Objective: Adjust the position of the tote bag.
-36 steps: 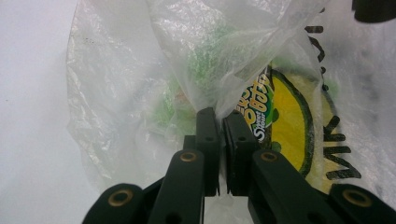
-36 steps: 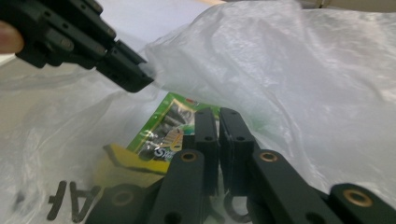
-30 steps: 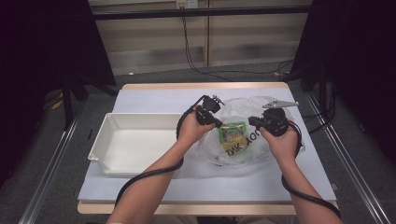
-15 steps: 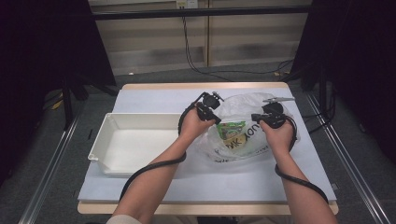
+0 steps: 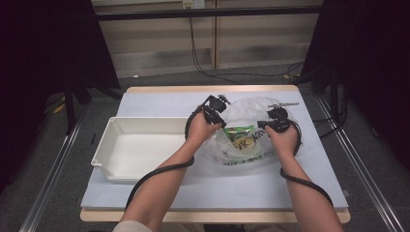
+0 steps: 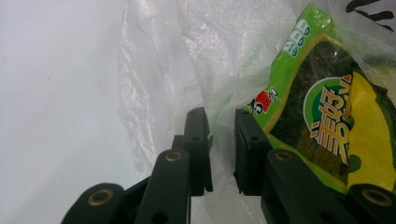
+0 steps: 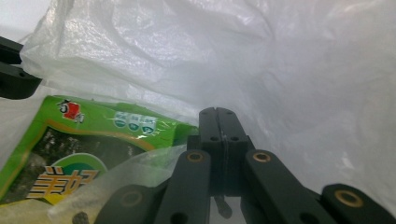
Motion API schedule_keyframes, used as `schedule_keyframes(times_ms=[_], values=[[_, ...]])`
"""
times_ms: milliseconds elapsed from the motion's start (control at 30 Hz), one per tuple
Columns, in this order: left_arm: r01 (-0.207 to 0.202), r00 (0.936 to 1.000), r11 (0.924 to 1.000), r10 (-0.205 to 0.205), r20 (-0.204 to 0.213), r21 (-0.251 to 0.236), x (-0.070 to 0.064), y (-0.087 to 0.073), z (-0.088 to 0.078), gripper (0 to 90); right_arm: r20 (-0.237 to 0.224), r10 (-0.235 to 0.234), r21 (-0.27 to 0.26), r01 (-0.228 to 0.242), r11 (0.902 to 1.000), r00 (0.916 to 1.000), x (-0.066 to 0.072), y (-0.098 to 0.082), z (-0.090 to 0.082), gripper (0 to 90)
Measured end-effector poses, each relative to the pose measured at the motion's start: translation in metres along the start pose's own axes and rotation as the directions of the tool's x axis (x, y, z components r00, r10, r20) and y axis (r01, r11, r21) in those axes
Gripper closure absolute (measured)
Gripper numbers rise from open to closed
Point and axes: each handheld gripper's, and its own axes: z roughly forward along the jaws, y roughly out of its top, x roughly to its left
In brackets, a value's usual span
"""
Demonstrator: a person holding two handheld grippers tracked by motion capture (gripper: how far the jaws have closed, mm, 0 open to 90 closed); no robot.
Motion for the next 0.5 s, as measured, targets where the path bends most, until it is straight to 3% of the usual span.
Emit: schedule_keyframes(times_ms=[167,267,333,400,500], values=[[-0.004,0.9998,0.9993,0.005,-0.021,0.037,0.001,0.002,0.007,77.4,0.004,-0.004,0.016,0.004,0.9999,1.0000,-0.003,-0.002,0.003,90.0],[0.028,0.9992,0.9987,-0.027,-0.029,0.041,0.001,0.001,0.013,77.5,-0.008,-0.010,0.029,0.010,0.9995,0.9999,-0.006,-0.004,0.005,90.0],[0.014,0.9997,0.9979,-0.013,-0.021,0.063,0.002,0.001,0.016,77.5,-0.019,-0.016,0.042,0.017,0.9990,0.9997,-0.007,-0.006,0.005,90.0],[0.055,0.9985,0.9965,-0.055,-0.002,0.063,0.004,-0.001,0.019,77.9,-0.026,-0.030,0.060,0.032,0.9977,0.9992,-0.007,-0.012,0.006,90.0],[0.070,0.9973,0.9957,-0.071,0.020,0.061,0.005,-0.005,0.023,79.1,-0.035,-0.040,0.070,0.043,0.9966,0.9986,-0.007,-0.017,0.004,90.0]])
